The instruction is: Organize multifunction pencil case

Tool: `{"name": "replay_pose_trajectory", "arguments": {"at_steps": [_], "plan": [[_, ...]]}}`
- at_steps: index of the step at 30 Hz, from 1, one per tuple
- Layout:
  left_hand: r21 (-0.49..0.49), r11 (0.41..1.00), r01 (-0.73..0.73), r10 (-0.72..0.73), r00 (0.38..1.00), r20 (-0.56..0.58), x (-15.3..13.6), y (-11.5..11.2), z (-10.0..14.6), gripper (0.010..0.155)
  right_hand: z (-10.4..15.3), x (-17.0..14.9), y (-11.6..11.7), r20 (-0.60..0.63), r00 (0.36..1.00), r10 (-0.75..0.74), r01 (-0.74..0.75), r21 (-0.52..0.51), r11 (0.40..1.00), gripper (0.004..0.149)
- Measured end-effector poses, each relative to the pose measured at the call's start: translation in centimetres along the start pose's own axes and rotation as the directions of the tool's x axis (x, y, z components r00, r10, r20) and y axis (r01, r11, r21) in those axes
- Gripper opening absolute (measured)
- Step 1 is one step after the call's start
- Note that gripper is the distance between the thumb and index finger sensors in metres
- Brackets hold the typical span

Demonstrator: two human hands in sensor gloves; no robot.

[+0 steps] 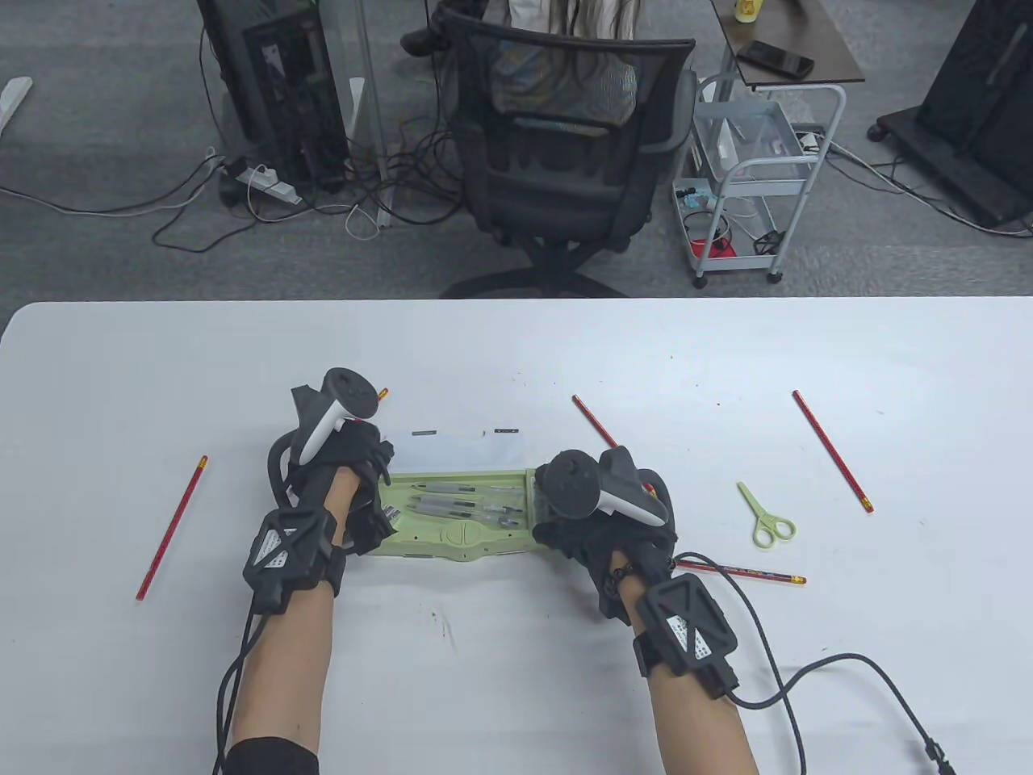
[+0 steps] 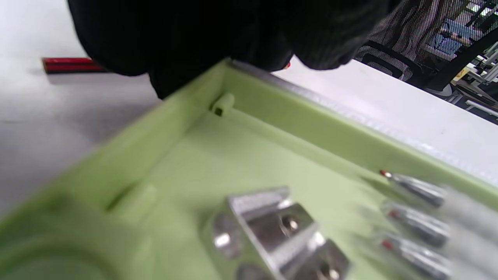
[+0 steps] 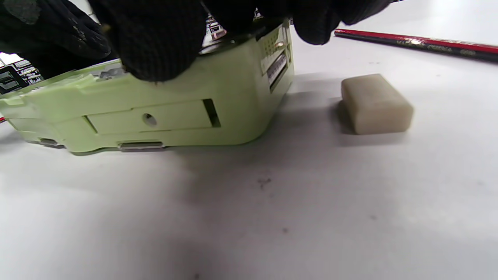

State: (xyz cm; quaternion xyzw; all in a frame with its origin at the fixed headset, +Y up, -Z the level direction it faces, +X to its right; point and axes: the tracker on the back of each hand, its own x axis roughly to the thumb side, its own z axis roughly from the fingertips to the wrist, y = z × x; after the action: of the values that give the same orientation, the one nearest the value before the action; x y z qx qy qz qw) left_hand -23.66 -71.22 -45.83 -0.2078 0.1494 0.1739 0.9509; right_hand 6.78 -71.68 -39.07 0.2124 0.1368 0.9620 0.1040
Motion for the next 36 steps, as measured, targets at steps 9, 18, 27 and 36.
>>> {"name": "replay_pose_trajectory", "arguments": {"at_steps": [9,18,27,36], "plan": [[0.014,0.976,-0.216,0.215,0.974,0.078,-1.0,1.3,1.4,0.082,0.0,0.0,0.0,-0.003,1.000,0.001,-0.001,-0.004,1.000,0.078],[0.039,0.968,-0.247,0.232,0.946,0.228,-2.3,2.0,4.3,0.073,0.1,-0.1,0.1,-0.001,1.000,-0.002,0.001,-0.020,1.000,0.078],[0.006,0.961,-0.276,0.257,0.902,0.346,-4.2,0.0,7.1,0.086,0.1,-0.2,-0.1,0.011,1.000,-0.002,0.002,-0.038,0.999,0.078],[0.048,0.988,-0.144,0.116,0.920,0.375,-4.7,-3.2,8.2,0.082,0.1,-0.5,-0.1,0.022,0.998,-0.057,0.057,0.004,0.998,0.078]]}}
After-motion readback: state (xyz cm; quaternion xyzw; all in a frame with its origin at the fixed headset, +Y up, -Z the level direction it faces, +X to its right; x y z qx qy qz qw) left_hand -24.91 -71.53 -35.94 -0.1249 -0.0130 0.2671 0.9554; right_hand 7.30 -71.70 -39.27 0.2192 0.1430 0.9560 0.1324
